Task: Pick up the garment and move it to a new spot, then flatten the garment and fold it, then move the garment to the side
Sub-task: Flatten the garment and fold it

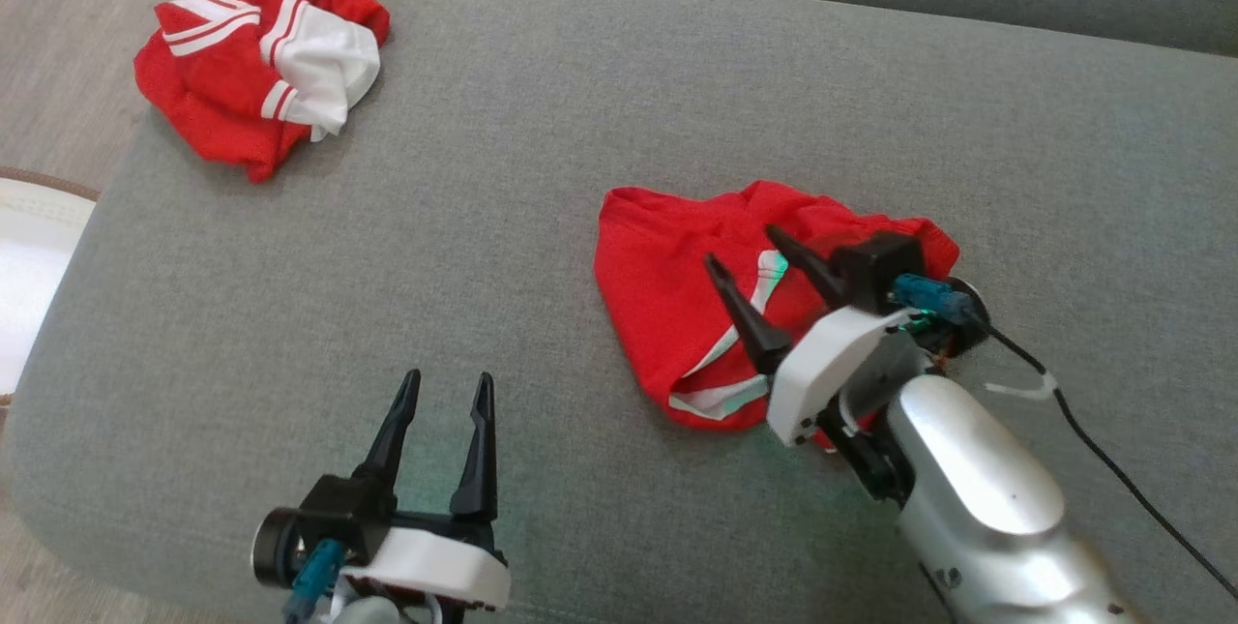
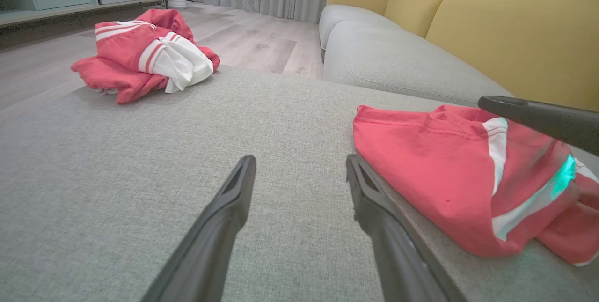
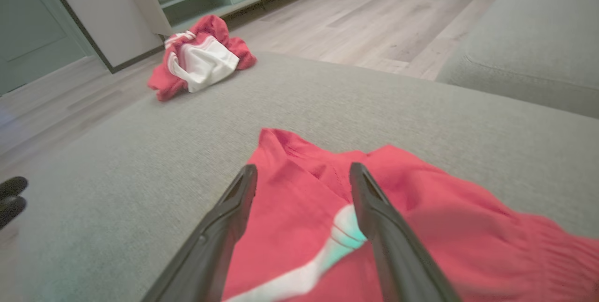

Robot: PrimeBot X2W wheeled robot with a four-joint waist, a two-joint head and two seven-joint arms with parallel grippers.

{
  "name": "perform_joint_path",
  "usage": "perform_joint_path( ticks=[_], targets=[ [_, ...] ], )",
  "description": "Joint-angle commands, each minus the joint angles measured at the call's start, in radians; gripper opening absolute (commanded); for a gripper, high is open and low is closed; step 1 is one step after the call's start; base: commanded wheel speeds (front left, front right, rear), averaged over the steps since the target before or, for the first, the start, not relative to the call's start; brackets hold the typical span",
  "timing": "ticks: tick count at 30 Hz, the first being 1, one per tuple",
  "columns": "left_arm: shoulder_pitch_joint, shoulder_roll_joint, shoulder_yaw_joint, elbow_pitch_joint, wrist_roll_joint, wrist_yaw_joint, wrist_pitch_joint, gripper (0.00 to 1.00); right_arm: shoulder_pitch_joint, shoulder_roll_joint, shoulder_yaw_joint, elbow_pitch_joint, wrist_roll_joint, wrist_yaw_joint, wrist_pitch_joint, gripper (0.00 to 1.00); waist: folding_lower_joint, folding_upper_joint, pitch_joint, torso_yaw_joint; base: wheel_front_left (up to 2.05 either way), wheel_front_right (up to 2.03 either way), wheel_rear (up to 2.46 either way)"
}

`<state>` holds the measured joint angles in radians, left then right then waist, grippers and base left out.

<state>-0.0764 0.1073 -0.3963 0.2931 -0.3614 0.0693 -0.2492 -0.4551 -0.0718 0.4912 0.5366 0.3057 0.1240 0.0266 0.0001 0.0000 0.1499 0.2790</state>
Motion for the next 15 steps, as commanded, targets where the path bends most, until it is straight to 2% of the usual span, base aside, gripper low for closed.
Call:
perform_joint_path(
  ticks=[1,9,15],
  targets=[
    [-0.029,0.003,0.029,-0.03,-0.011,0.001,-0.012,1.0,-0.009,0.022,-0.004,-0.022,-0.009,0.007,-0.01,1.0,-0.0001,0.0,0.002,-0.002,0.0,0.0,0.0],
    [-0.036,0.0,0.026,-0.027,-0.009,-0.003,-0.012,1.0,-0.005,0.022,-0.061,0.045,-0.001,0.007,0.01,1.0,-0.0001,0.0,0.011,0.003,0.0,0.0,0.0],
    [-0.038,-0.002,0.023,-0.022,-0.007,-0.007,-0.013,1.0,-0.004,0.022,-0.039,0.077,0.024,0.007,0.014,1.0,-0.0001,0.0,0.013,0.014,0.0,0.0,0.0]
  ],
)
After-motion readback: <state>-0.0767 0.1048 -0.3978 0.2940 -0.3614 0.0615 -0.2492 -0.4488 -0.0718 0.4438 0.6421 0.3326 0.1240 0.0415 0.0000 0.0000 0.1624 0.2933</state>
